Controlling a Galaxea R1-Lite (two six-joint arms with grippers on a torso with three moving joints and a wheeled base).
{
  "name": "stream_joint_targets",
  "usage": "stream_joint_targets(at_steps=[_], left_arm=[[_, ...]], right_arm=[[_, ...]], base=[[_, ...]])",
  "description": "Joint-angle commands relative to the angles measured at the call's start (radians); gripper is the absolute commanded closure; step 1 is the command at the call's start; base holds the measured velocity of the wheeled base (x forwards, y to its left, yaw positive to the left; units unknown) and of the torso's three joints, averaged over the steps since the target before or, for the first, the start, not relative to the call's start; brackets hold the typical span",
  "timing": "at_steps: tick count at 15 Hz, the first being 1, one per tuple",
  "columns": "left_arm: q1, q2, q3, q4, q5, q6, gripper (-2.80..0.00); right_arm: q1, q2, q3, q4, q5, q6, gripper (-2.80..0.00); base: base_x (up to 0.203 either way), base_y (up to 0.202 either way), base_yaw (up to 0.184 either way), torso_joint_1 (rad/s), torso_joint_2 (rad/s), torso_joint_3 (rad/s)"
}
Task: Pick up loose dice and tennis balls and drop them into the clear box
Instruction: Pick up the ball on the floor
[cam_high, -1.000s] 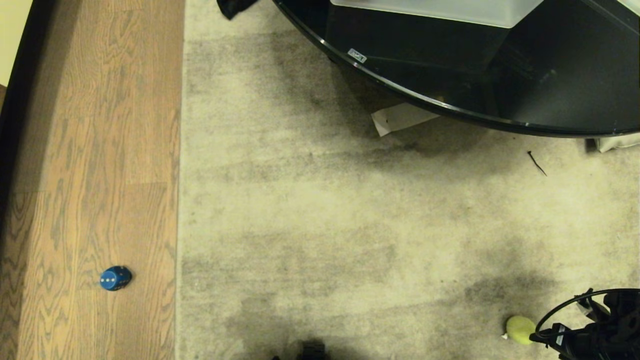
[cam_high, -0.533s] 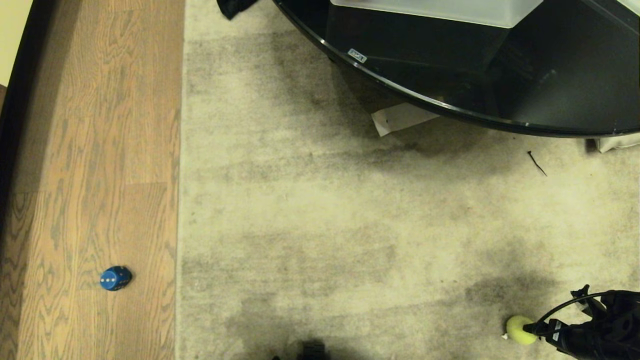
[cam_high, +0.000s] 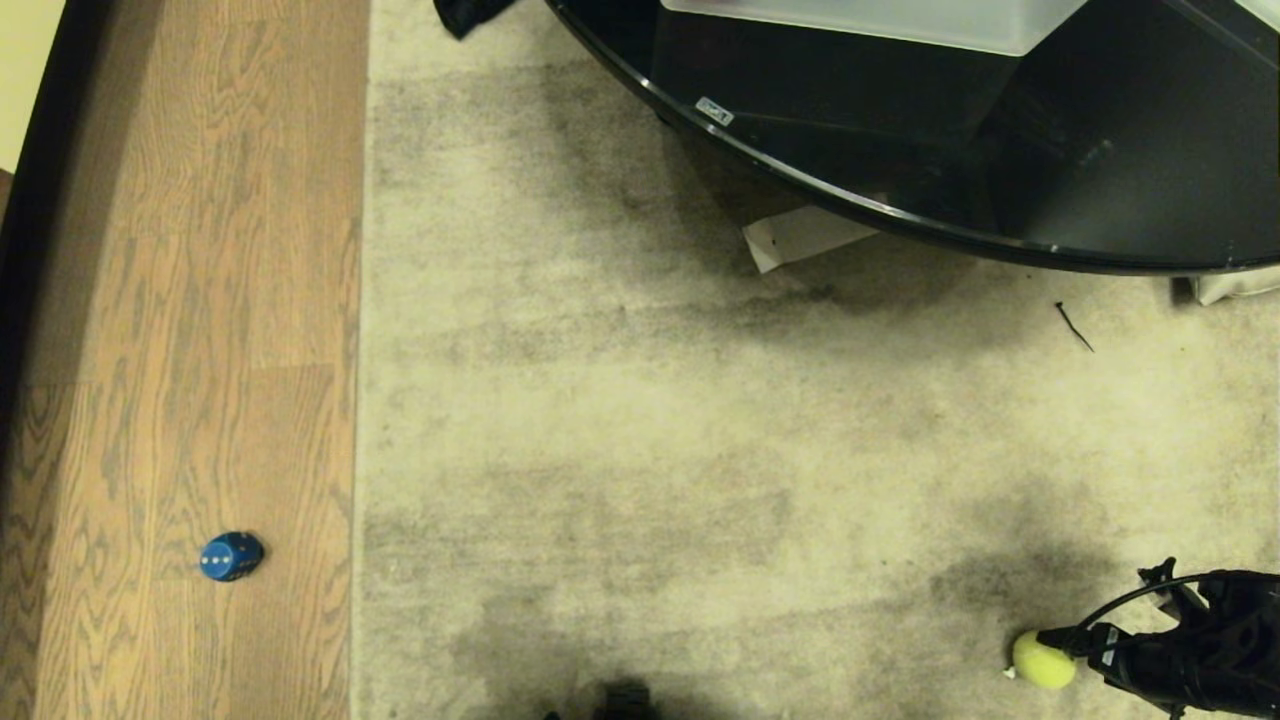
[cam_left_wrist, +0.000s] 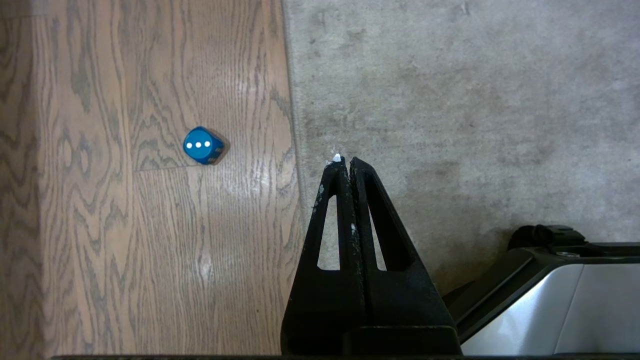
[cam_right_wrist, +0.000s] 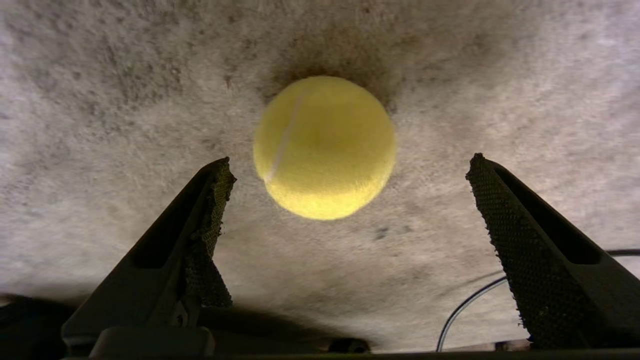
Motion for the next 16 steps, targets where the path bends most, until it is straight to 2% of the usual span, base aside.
stream_joint_targets(at_steps=[1,4,7,16], left_arm=[[0.0,0.0,0.002,-0.001,0.0,0.0,0.0],[0.0,0.0,0.002,-0.001,0.0,0.0,0.0],[0.0,0.0,0.002,-0.001,0.0,0.0,0.0],[0.0,0.0,0.002,-0.001,0.0,0.0,0.0]], right_arm=[[-0.001,0.02,-0.035,0.008,0.01,0.001,-2.8],[0.002,0.021,-0.043,0.007,0.015,0.004,-2.8],[0.0,0.023,-0.045,0.015,0.076,0.001,-2.8],[-0.032,0.07,-0.103,0.047,0.078,-0.001,-2.8]], base=[[0.0,0.0,0.0,0.0,0.0,0.0],[0.0,0.0,0.0,0.0,0.0,0.0],[0.0,0.0,0.0,0.0,0.0,0.0],[0.0,0.0,0.0,0.0,0.0,0.0]])
